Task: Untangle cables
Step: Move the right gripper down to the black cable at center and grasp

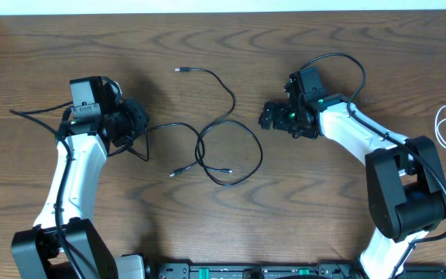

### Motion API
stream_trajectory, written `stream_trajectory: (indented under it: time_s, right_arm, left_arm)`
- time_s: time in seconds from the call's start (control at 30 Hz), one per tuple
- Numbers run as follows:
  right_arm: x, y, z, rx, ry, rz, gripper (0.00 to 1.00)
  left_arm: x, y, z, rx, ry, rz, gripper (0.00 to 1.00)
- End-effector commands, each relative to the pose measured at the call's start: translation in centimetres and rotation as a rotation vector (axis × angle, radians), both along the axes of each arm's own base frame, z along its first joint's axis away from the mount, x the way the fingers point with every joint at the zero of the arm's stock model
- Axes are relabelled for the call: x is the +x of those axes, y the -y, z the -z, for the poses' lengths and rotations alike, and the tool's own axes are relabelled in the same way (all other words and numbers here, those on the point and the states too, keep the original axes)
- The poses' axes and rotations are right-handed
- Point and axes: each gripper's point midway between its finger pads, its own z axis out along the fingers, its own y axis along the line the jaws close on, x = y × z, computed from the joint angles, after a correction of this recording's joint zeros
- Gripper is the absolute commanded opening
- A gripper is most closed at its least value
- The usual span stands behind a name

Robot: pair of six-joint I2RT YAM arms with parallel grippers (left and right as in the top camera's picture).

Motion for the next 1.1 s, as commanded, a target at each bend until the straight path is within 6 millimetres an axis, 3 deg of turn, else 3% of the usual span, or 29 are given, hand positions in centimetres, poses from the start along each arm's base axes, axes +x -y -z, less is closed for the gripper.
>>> stream_trajectory:
  time_s: [0.0, 0.2, 0.4, 0.57, 0.7, 0.93, 1.07]
  right_arm:
    - [0.1, -0.4, -0.1, 0.004, 0.004, -0.015, 0.99]
    - [0.0, -0.6, -0.1, 0.004, 0.004, -0.020, 0.99]
    - [0.1, -0.6, -0.1, 0.004, 0.004, -0.019, 0.99]
    - [0.0, -0.6, -0.1, 0.004, 0.004, -0.020, 0.99]
    - [0.3, -1.3, -0.5, 0.039, 0.018, -0.033, 0.99]
    - [0.4, -2.3, -0.9, 0.069, 0.033, -0.056, 0.99]
    - [-0.8, -3.0, -0.6, 0.076, -0.002, -0.080, 0.99]
  left_arm:
    - [0.3, -0.4, -0.2, 0.017, 0.008, -0.002, 0.09]
    - [0.8, -0.5, -0.5, 0.023, 0.032, -0.003, 0.08]
    - [0.9, -2.3, 0.0, 0.097, 0.011, -0.091, 0.08]
    - [0.9, -2.5, 0.0, 0.106, 0.010, -0.097, 0.10]
    - [0.8, -2.5, 0.0, 0.106, 0.009, -0.096, 0.30]
    - [0.8, -2.5, 0.0, 0.106, 0.009, -0.096, 0.53]
    - [0.8, -2.4, 0.0, 0.101, 0.010, -0.094, 0.59]
